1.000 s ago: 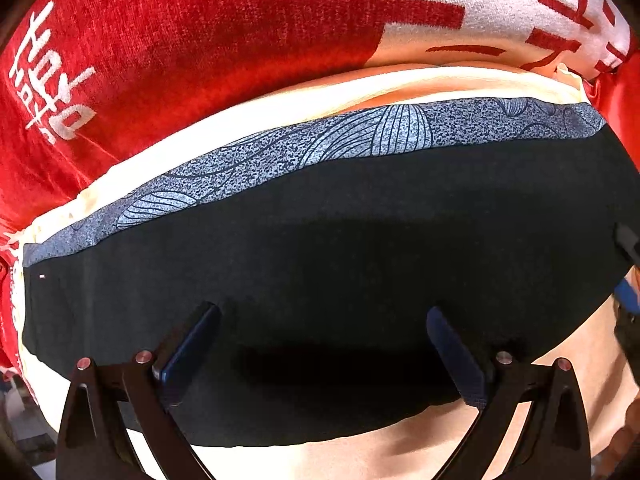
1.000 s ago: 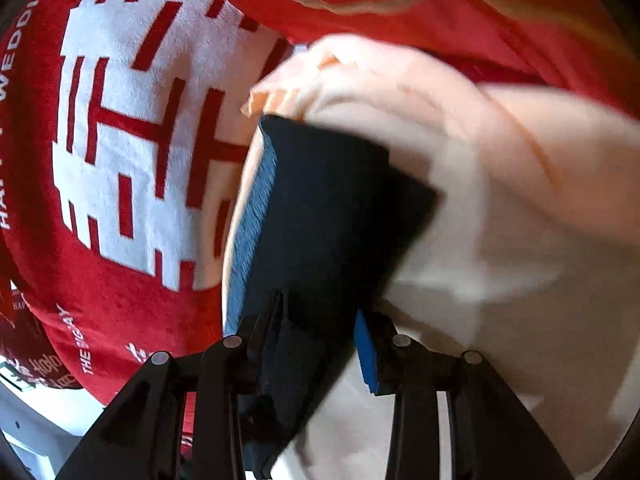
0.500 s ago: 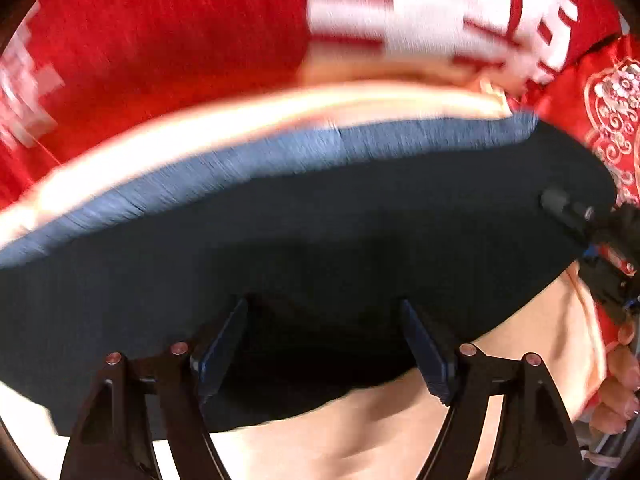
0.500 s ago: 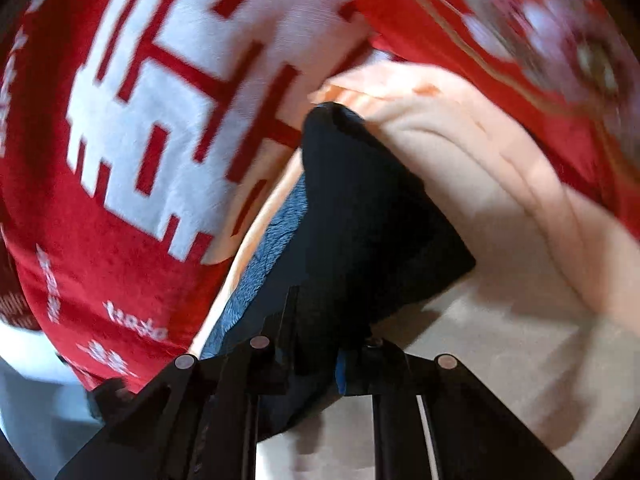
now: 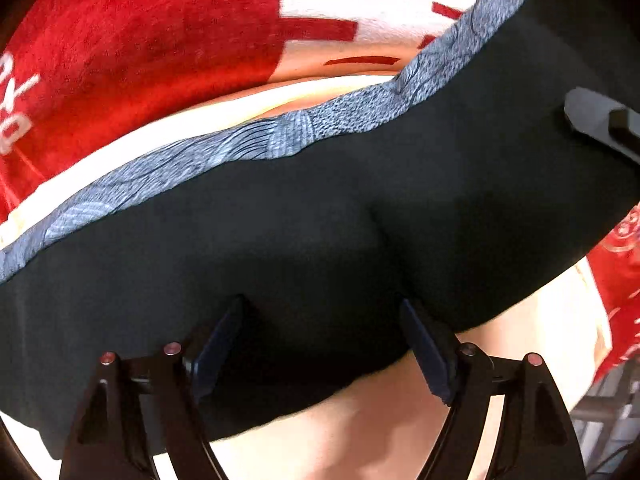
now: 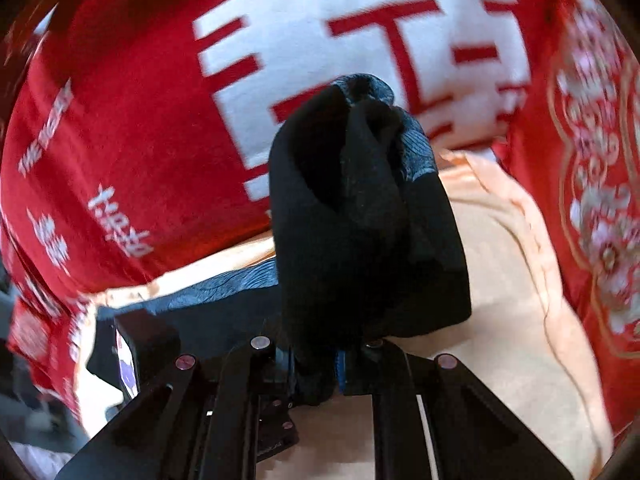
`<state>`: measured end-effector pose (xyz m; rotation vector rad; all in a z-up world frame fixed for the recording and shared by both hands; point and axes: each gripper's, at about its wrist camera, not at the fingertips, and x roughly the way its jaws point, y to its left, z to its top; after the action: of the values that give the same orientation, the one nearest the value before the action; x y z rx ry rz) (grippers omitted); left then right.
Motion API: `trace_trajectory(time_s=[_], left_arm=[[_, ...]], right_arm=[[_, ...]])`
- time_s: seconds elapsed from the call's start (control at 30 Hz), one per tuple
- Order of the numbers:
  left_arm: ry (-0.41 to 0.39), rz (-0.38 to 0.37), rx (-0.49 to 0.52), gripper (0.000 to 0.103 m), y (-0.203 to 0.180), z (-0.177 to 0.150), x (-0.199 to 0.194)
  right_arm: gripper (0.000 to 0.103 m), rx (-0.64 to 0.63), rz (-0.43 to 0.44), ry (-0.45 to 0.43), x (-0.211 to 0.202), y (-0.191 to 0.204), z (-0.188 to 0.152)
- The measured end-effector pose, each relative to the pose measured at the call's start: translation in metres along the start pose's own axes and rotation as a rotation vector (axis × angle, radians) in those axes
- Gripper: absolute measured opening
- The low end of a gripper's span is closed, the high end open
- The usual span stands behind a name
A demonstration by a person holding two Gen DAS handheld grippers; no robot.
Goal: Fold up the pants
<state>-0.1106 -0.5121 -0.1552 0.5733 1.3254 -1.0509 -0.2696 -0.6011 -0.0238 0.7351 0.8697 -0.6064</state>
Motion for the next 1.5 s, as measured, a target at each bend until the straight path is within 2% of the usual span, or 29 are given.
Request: trace_trajectory(time_s=[0.13,0.3,0.43,0.57,0.63,0.67,0.7,0.73,0.8,0.93,1.03,1.23,1.4,1.47,1.5], left_arm=[[-0.039,0.021,-0.043,0.081,0.044,-0.008,-0.036],[-0.055,0.072,-0.115,0.081,0.133,-0.026,-0.078],[-0.059,0.152,-0.167,0.081,0.194,-0.043,-0.098],[-0.037,0.196,-0.262,0.081,0.257,-0.059,-0.106],[-0.028,0.207,-0.282,0.098,0.277,-0.067,-0.107],[-0.038,0.210,-0.290,0.098,0.285,-0.070,-0.109],[-0.041,0.207,-0.290,0.098,0.291,-0.073,-0.111],[-0.039,0.203,-0.289,0.098,0.295,-0.074,-0.111],[-0.044,0.188,-0.297,0.098,0.296,-0.076,-0.115],[-0.063,0.142,-0.282,0.098,0.281,-0.074,-0.121],[-0.075,0.088,-0.239,0.098,0.247,-0.062,-0.122],[-0.069,-0.062,-0.111,0.098,0.187,-0.031,-0.114],[-0.026,-0.126,-0.095,0.097,0.158,-0.019,-0.099],[-0.004,-0.143,-0.097,0.086,0.155,-0.021,-0.095],[0.012,-0.147,-0.094,0.069,0.153,-0.019,-0.091]], right_arm=[[0.015,-0.111,-0.069,-0.010,-0.002,0.045,-0.005],[0.015,-0.252,-0.120,0.004,0.010,0.112,-0.024],[0.019,-0.418,-0.200,0.065,0.055,0.179,-0.061],[0.021,-0.519,-0.281,0.160,0.108,0.215,-0.103],[0.026,-0.551,-0.342,0.163,0.124,0.224,-0.119],[0.026,-0.570,-0.382,0.155,0.129,0.228,-0.125],[0.033,-0.593,-0.413,0.153,0.131,0.232,-0.129],[0.044,-0.622,-0.430,0.152,0.132,0.236,-0.133],[0.059,-0.672,-0.403,0.156,0.125,0.244,-0.141],[0.059,-0.722,-0.332,0.150,0.087,0.249,-0.152],[0.060,-0.638,-0.292,0.151,0.057,0.227,-0.144],[0.060,-0.391,-0.281,0.203,0.035,0.163,-0.119],[0.060,-0.312,-0.257,0.220,0.031,0.141,-0.112],[0.060,-0.294,-0.245,0.227,0.031,0.135,-0.113],[0.060,-0.286,-0.240,0.230,0.031,0.134,-0.113]])
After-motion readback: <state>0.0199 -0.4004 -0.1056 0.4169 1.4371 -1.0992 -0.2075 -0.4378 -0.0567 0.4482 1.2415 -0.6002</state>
